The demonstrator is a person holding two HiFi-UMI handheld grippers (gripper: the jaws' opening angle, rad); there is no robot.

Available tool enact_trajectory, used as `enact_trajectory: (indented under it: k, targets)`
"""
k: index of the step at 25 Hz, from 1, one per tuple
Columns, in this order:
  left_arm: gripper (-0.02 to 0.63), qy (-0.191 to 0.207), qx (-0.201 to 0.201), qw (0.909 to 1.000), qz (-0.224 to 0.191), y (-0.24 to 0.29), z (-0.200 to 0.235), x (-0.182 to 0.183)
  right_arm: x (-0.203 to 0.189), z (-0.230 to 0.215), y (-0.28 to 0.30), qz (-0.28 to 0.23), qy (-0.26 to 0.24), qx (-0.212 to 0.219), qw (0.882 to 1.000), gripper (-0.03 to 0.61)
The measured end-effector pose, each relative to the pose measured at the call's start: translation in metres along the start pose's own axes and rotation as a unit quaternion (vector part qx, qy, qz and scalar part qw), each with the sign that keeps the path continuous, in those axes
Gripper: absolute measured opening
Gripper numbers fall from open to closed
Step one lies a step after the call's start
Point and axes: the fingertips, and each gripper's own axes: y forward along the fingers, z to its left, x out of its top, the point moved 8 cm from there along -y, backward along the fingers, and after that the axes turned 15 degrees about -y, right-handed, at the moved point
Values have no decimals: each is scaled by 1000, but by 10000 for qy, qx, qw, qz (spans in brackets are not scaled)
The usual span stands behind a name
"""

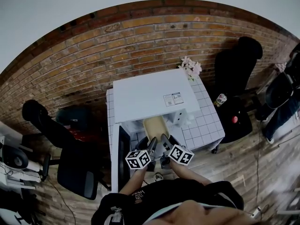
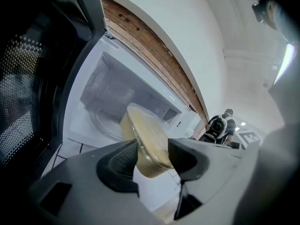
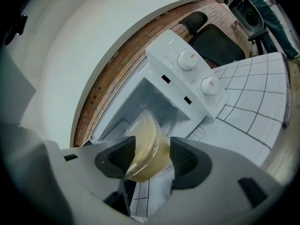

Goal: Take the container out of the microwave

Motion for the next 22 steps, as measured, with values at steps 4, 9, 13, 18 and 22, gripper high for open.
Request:
enact_trajectory:
  k: [4, 9, 13, 18, 22]
  targets:
    - [207, -22, 65, 9999, -76, -3, -8, -7, 5, -3, -7, 66, -51, 150, 9999, 224]
    - [207, -87, 180, 9995, -243, -8, -23, -19, 12, -7, -19, 190, -87, 348, 9992, 224]
    - [207, -136, 265, 9989, -351, -14, -35, -31, 15, -13, -30, 290, -114, 491, 9983, 224]
    - [207, -157, 378, 9979, -498, -18, -49, -46, 17, -23, -43, 371, -218, 643, 9970, 224]
    - [207, -181, 460, 9970, -600, -23, -59, -59, 17, -30, -55, 440, -245, 760, 9958, 224]
